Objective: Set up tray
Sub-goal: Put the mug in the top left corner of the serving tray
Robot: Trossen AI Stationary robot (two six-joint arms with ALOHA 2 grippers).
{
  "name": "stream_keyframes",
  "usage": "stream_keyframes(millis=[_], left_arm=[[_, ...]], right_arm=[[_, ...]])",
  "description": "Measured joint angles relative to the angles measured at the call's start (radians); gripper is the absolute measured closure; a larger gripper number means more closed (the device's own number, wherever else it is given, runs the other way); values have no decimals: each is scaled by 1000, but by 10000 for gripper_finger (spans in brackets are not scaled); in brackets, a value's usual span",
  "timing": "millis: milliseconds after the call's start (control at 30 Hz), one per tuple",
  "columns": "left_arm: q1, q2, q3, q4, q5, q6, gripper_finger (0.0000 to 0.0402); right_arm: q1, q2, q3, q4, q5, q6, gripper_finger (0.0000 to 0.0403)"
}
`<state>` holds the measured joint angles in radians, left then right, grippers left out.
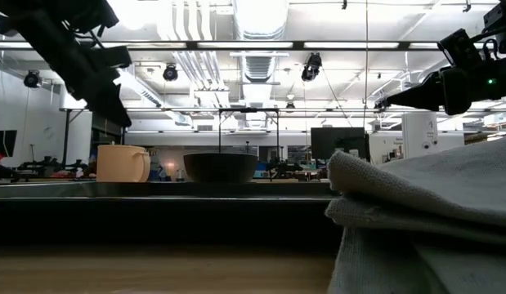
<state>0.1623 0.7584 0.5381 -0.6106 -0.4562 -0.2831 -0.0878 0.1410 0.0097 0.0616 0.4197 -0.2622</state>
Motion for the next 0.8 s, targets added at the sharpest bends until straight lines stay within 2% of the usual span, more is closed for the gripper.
stream_keyframes(millis=[300,800], left_arm=[[64,26,-3,-5,9,-7,235],[114,183,-2,-8,41,20,235]], right_arm=[[0,0,0,0,0,0,335],[0,1,0,0,0,0,335]])
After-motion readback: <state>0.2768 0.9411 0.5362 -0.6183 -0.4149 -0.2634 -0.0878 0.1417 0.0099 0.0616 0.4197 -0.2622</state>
